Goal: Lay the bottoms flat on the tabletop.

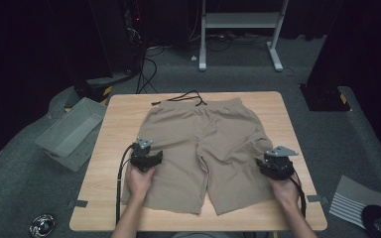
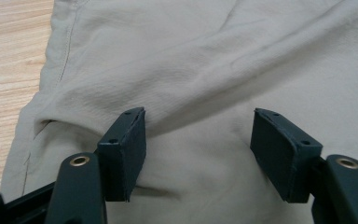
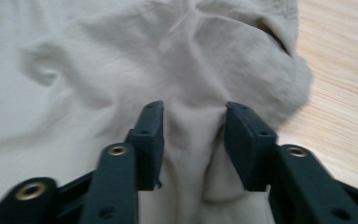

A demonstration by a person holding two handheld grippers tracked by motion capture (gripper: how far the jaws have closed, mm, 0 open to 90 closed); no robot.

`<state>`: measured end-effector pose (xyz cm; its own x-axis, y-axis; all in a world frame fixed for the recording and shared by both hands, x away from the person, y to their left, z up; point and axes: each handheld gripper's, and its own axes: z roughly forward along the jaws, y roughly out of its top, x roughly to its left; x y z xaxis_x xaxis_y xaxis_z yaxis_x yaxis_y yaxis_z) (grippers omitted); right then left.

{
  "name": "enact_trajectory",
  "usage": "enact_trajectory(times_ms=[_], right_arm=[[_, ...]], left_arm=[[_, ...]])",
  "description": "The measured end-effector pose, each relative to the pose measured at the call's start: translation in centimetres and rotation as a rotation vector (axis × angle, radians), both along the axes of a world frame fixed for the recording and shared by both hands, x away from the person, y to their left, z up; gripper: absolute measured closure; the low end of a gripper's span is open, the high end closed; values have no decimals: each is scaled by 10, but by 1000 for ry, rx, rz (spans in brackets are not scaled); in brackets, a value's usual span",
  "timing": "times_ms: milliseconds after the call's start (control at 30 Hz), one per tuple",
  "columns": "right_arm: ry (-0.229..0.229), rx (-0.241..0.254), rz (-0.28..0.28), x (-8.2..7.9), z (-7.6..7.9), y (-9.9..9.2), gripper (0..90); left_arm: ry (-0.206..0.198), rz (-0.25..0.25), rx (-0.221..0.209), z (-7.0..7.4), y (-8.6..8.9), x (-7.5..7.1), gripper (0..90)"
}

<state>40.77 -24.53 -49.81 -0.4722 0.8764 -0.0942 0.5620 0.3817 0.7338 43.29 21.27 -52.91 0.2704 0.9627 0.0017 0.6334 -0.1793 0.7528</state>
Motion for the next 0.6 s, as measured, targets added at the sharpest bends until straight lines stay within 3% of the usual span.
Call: enact_trajectory(times_ms=[100, 167, 300, 367, 433, 533, 600], right_arm=[[56, -24, 11, 9, -9, 2, 784], [85, -32, 31, 6, -16, -1, 864], [85, -32, 55, -17, -16, -10, 874], [88, -53, 65, -24, -15, -14, 833], [84, -51, 61, -27, -14, -17, 734], [34, 3, 16, -21, -7, -19, 602], [12, 20, -6, -14, -1, -17, 575]], left_arm=[[1, 0, 0, 0, 0, 0, 358], [0, 0, 0, 0, 0, 0, 358], [0, -1, 0, 0, 0, 0, 357], [-1, 1, -2, 0, 0, 0, 357], [0, -1, -1, 0, 0, 0, 357], [-1, 1, -2, 0, 0, 0, 357], [0, -1, 0, 0, 0, 0, 357]])
